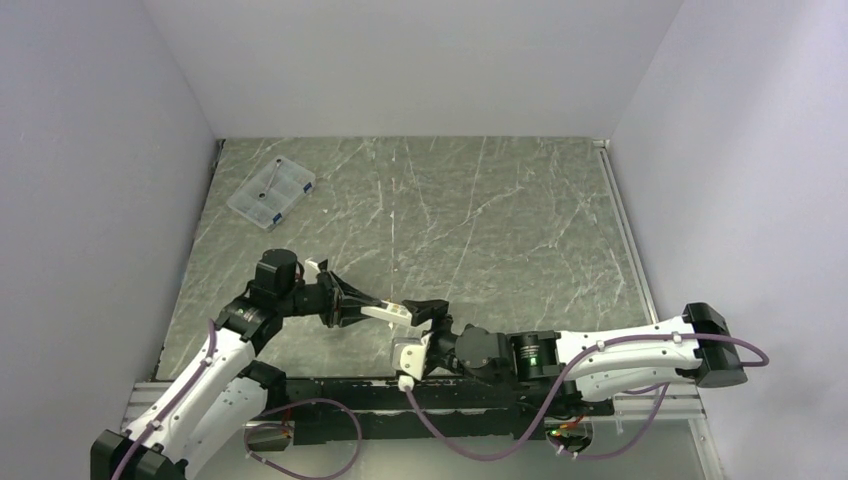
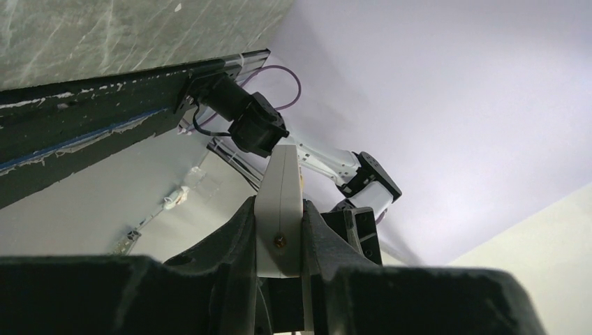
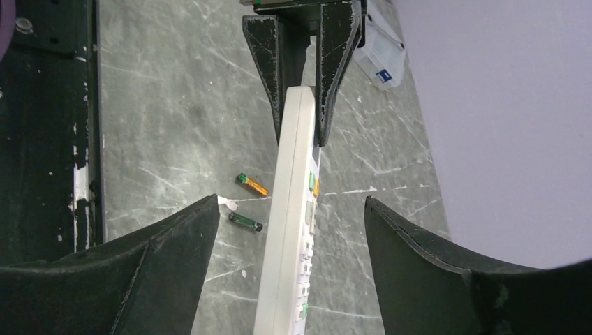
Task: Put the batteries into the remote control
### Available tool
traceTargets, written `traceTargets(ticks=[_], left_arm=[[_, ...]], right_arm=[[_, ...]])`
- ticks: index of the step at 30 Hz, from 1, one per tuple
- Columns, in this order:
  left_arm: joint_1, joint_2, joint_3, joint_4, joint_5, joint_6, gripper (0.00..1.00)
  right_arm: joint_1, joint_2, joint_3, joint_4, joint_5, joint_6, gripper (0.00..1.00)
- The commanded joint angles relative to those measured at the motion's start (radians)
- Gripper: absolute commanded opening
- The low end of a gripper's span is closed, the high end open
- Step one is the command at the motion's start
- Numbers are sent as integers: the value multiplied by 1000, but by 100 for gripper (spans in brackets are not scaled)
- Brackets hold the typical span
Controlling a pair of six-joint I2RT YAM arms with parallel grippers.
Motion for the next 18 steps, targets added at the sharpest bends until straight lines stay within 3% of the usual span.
traceTargets(ticks=[1, 10, 18], left_arm=[[1, -13, -4, 38, 40, -41, 0], [1, 1, 20, 5, 49, -3, 0], [2, 9, 9, 30, 64, -8, 0]], right_arm=[[11, 23, -9, 64, 58, -44, 77], [18, 79, 4, 42, 119, -80, 66], [22, 85, 11, 34, 139, -86, 47]])
